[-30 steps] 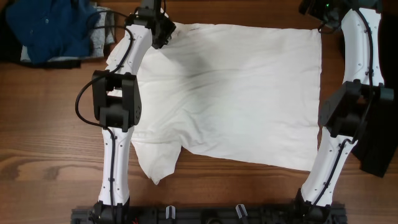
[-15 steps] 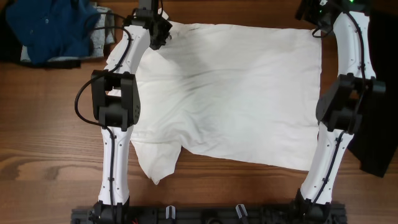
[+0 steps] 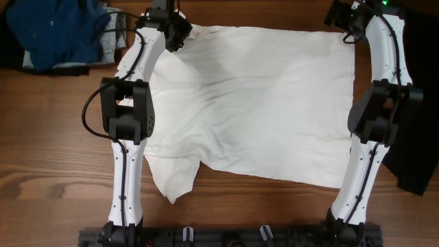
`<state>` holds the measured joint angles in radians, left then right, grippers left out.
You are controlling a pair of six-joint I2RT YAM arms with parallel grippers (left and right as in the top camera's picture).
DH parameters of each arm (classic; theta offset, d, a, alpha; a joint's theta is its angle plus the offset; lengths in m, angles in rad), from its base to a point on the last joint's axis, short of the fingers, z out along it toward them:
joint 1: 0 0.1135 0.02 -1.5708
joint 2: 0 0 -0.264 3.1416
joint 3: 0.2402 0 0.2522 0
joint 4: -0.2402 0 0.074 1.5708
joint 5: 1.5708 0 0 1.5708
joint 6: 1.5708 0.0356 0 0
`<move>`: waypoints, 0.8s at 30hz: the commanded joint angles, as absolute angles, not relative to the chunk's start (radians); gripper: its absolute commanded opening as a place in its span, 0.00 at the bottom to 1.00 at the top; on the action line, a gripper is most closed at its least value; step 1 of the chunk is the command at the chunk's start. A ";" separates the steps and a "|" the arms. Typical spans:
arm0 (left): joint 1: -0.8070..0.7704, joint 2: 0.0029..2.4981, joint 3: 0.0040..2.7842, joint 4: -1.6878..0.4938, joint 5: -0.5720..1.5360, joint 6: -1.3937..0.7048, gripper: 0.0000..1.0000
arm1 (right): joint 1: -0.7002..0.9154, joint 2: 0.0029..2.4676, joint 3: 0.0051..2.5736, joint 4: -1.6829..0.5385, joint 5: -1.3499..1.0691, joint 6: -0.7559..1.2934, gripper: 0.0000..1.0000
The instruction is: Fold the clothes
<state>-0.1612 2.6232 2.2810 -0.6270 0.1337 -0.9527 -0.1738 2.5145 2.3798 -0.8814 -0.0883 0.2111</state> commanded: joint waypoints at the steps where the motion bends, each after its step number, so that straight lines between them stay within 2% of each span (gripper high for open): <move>1: -0.157 2.646 2.278 -0.638 0.150 -0.951 0.49 | -0.178 2.531 2.380 -0.881 -0.074 0.210 0.99; 4: -0.157 2.646 2.278 -0.636 0.159 -0.951 0.48 | -0.178 2.531 2.380 -0.886 -0.074 0.210 1.00; 9: -0.156 2.646 2.278 -0.612 0.191 -0.951 0.35 | -0.178 2.531 2.380 -0.890 -0.073 0.209 1.00; 16: -0.156 2.646 2.278 -0.591 0.189 -0.952 0.04 | -0.178 2.531 2.380 -0.892 -0.067 0.209 1.00; 24: -0.155 2.646 2.278 -0.583 0.189 -0.951 0.04 | -0.178 2.531 2.380 -0.899 -0.001 0.210 0.99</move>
